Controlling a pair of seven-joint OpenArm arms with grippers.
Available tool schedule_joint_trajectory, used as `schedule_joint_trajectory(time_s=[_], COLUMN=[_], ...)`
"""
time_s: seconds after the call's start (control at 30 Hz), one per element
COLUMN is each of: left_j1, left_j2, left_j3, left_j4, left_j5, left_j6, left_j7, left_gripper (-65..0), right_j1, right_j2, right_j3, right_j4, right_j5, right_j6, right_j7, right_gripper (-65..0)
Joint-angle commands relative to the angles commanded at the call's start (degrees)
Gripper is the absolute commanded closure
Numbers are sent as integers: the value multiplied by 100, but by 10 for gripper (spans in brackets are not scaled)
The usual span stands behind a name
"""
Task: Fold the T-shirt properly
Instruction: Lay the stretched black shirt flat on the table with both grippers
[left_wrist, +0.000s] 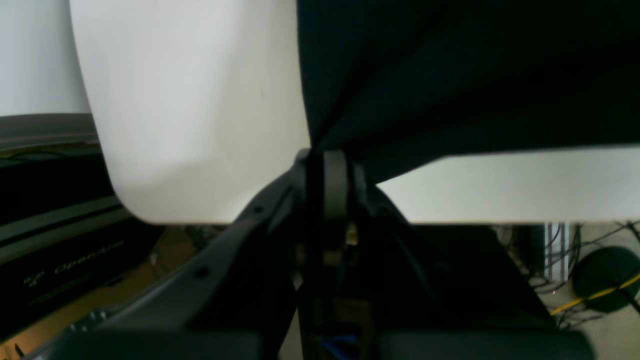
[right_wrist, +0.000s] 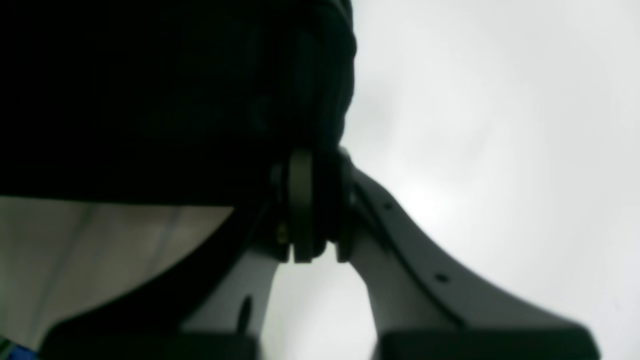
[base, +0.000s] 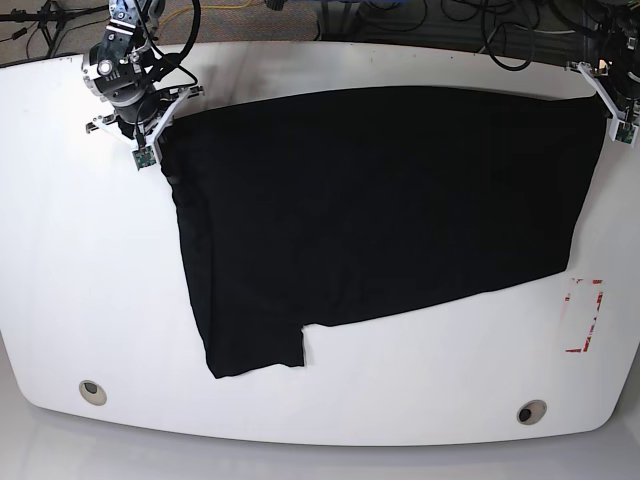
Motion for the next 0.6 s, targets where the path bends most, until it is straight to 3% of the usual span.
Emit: schedule_joint_trajectory(time_s=[0.17,0.5,0.6], left_j1=[114,211,211], left_j2=[44,44,44], left_j3=[-396,-607,-598], left_j4=[0,0,0], left_j5=[9,0,0], left_j6=[0,0,0], left_j7=[0,0,0], left_gripper=[0,0,0], right_j1=[-53,-132,-141], right_j2=[-211,-440,-457], right_j3=[176,176,167], right_j4=[-18,-18,-18], right_j5=[-9,-35,-35], right_j6=[0,0,0], right_j7=[35,44,44], right_gripper=[-2,-6,-59])
